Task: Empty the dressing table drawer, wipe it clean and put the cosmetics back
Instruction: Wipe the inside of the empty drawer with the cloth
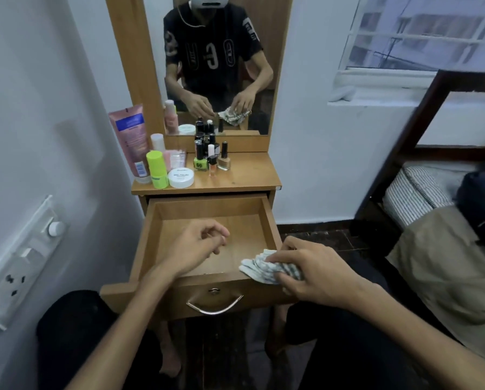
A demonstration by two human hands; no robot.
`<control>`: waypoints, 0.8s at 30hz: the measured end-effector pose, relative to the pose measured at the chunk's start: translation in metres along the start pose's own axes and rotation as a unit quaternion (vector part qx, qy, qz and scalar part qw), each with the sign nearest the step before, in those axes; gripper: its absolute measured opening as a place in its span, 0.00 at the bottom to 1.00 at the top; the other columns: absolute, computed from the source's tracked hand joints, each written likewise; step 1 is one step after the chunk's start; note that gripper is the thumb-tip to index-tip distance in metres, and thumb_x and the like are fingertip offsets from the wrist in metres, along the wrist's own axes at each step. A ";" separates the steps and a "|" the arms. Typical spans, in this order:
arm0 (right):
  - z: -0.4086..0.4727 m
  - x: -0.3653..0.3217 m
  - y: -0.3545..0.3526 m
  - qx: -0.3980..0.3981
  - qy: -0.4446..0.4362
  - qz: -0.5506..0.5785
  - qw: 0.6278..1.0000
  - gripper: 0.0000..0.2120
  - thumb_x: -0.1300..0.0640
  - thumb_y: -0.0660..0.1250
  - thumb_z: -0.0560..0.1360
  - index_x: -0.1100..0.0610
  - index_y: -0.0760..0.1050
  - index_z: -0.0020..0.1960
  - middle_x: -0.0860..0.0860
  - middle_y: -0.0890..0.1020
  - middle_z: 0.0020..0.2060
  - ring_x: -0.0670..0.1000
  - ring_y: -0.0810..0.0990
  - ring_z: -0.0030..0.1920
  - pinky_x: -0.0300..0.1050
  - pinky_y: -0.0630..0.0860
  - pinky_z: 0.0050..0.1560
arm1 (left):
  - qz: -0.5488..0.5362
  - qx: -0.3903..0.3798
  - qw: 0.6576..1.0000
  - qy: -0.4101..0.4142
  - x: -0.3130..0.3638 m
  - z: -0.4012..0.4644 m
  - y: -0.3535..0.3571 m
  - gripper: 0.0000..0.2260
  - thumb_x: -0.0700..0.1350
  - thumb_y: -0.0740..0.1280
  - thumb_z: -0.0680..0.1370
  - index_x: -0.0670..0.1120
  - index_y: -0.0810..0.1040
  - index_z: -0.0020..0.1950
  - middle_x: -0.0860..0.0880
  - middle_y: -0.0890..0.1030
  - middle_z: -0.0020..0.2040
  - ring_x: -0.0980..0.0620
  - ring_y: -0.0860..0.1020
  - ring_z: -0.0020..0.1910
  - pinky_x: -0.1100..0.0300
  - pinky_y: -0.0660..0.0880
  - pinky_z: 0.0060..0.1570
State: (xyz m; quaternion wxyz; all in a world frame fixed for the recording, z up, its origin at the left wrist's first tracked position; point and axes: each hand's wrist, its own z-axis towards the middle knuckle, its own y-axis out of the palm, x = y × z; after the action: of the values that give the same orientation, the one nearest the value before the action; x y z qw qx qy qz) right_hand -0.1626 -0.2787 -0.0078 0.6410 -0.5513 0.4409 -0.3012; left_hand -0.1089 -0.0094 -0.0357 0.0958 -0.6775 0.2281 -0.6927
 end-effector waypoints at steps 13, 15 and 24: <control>0.105 0.072 -0.011 0.142 0.008 -0.010 0.990 0.14 0.50 0.70 0.79 0.47 0.82 0.65 0.48 0.81 0.53 0.51 0.79 0.52 0.47 0.74 0.46 | 0.090 0.026 0.993 0.066 0.035 0.070 0.056 0.10 0.45 0.69 0.78 0.54 0.81 0.58 0.57 0.82 0.49 0.59 0.80 0.49 0.58 0.79 0.49; 0.133 0.075 0.010 0.148 0.006 -0.015 0.989 0.14 0.52 0.69 0.80 0.48 0.81 0.65 0.51 0.81 0.52 0.55 0.79 0.53 0.49 0.74 0.45 | 0.117 0.039 0.991 0.056 0.038 0.082 0.056 0.12 0.45 0.68 0.77 0.54 0.81 0.60 0.57 0.82 0.50 0.58 0.80 0.50 0.56 0.79 0.53; 0.146 0.083 0.025 0.018 0.085 0.116 0.989 0.21 0.54 0.62 0.80 0.45 0.77 0.71 0.56 0.79 0.55 0.60 0.80 0.56 0.52 0.76 0.55 | 0.177 -0.029 0.983 0.025 0.041 0.095 0.075 0.26 0.49 0.65 0.74 0.53 0.74 0.73 0.50 0.79 0.61 0.49 0.77 0.60 0.52 0.75 0.60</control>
State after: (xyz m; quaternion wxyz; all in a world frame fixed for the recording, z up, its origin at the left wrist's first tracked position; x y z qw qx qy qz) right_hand 0.0011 -0.2812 -0.0511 0.6415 -0.4569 0.5496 -0.2786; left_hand -0.0309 -0.1109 -0.0345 0.1917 -0.6113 0.3671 -0.6744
